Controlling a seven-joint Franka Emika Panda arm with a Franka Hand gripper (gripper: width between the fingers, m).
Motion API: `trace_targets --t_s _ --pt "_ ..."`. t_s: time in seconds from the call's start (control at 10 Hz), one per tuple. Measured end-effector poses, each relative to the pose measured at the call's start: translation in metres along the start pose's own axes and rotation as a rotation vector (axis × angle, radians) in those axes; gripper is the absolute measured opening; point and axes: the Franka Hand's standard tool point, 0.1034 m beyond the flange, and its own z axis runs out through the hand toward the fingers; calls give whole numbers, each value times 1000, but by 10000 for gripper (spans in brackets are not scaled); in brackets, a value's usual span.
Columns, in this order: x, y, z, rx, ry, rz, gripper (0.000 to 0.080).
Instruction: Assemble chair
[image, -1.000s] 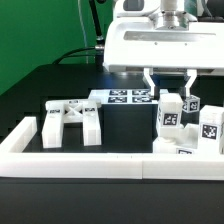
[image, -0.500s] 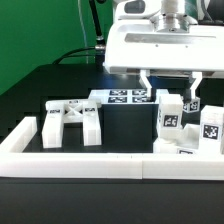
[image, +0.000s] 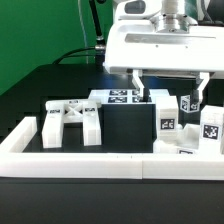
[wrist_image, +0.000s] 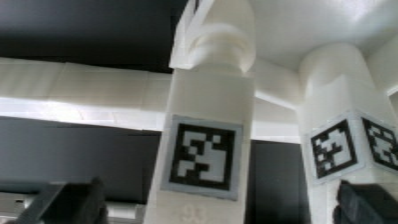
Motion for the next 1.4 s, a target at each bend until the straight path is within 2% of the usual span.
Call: trace_targets --t_s 0.2,0.4,0.7,0.9,1.0,1.2,1.3,1.4 --pt "11 10 -11 -4 6 -19 649" --pt "24 14 -24 6 -17 -26 649" --pt "20 11 -22 17 -67 -26 649" --pt "19 7 -18 50 -244 -21 649" --pt "28 5 -15 64 -314 -22 649" --pt "29 5 -8 85 -458 -23 649" --pt "30 7 -5 88 -492 -23 649" --pt "25 4 -8 98 -569 -18 649"
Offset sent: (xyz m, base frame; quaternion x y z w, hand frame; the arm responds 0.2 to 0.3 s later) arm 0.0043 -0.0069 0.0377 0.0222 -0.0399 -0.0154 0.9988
